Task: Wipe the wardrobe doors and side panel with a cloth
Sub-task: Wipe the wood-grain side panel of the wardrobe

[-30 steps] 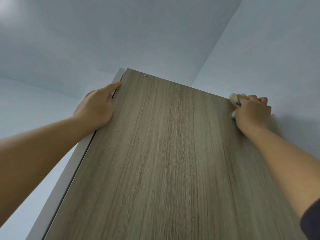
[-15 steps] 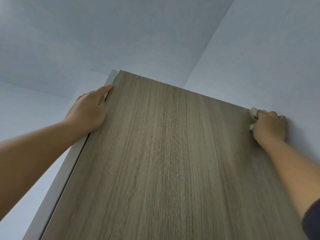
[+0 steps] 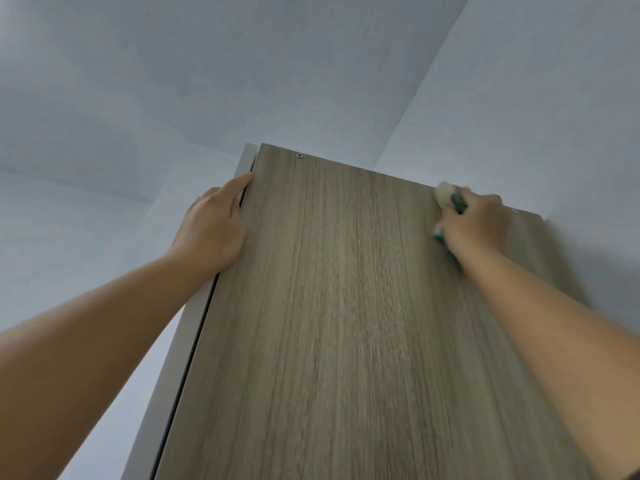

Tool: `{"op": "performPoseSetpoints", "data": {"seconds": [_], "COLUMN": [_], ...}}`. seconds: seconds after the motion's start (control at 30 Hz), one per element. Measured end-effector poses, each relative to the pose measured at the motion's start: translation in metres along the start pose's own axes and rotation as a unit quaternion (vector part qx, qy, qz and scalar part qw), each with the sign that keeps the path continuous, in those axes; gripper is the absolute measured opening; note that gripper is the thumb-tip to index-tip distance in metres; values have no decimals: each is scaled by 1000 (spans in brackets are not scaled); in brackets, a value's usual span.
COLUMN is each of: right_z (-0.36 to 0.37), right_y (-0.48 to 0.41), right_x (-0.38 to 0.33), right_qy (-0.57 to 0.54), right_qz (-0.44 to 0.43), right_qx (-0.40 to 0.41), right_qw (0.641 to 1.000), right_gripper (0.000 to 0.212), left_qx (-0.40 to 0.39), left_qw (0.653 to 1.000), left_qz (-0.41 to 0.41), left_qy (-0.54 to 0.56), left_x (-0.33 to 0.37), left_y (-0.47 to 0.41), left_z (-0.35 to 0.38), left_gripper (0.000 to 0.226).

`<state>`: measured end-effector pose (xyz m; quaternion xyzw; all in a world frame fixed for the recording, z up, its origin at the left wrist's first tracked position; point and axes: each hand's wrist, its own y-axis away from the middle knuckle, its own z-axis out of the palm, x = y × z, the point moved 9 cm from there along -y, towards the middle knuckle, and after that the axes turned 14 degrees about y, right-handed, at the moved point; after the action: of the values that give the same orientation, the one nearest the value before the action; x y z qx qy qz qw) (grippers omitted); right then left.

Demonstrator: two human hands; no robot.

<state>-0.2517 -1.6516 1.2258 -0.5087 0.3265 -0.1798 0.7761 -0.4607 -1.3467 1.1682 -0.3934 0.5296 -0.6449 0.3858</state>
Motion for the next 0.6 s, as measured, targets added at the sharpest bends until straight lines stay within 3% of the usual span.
{"op": "performPoseSetpoints", "data": {"seconds": [0.2, 0.4, 0.53, 0.6], "right_z": [13, 11, 9, 8], "right_y": [57, 87, 119, 122], "right_x": [-146, -186, -213, -217], "right_qy": [-49, -47, -75, -87], "right_qz": [-150, -175, -252, -262], "right_qx": [1, -16, -22, -17], "right_qw": [987, 983, 965, 961], "right_gripper": [42, 47, 45, 43], "left_qx": [-4, 0, 5, 5], "left_qw": [999, 999, 1000, 1000], "left_qz": [-5, -21, -9, -11], "left_qy": [33, 29, 16, 1], "left_x": [-1, 2, -1, -4], "left_y": [0, 1, -1, -2], "left_z": [1, 3, 2, 2], "left_gripper": [51, 54, 25, 25]}}
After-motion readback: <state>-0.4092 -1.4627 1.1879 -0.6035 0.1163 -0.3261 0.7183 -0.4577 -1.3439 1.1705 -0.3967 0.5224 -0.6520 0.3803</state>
